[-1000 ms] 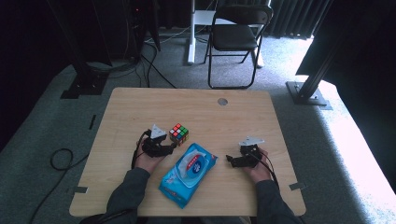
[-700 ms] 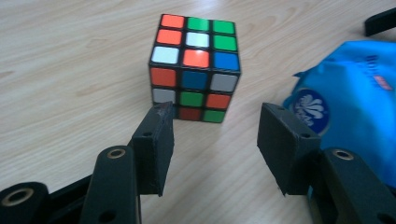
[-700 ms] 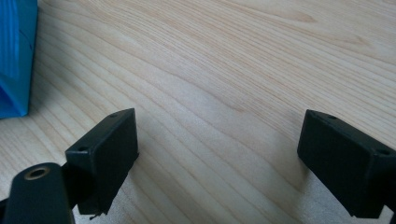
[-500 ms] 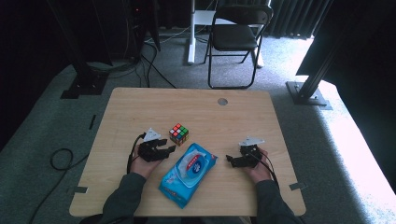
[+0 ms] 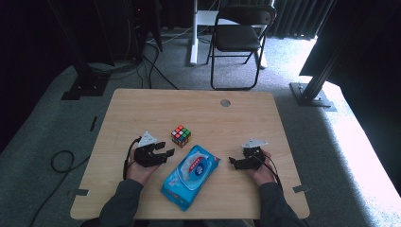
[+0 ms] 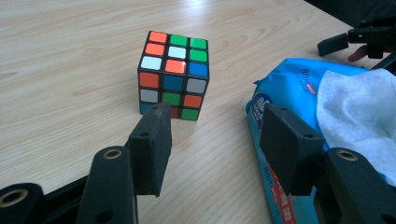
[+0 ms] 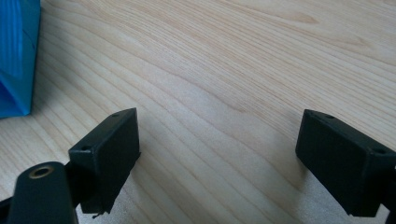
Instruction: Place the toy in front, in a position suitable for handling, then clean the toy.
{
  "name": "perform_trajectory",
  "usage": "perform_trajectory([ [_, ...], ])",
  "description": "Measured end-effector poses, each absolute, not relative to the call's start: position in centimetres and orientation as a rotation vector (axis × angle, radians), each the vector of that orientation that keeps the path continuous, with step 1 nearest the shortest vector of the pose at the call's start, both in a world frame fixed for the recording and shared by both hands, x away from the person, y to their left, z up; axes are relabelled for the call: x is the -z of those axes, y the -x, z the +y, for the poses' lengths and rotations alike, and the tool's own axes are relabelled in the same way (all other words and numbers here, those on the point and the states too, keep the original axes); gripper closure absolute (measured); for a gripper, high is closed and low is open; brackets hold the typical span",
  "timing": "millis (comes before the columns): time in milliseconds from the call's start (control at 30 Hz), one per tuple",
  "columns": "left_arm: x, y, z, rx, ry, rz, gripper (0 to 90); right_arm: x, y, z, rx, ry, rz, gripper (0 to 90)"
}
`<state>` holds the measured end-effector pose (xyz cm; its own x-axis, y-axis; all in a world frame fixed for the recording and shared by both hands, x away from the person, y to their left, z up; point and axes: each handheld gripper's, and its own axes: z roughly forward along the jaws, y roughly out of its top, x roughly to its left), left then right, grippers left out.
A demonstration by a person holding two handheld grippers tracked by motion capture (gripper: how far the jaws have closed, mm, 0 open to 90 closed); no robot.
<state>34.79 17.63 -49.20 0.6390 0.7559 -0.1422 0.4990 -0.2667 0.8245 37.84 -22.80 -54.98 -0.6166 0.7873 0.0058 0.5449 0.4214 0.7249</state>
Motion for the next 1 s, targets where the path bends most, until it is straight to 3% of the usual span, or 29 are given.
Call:
perform_trajectory([
  [1000, 47.9, -32.1, 14.7, -0.316, -2.009, 0.837, 38.8, 55.0, -37.8, -22.8, -1.01, -1.147, 2.345, 13.4],
])
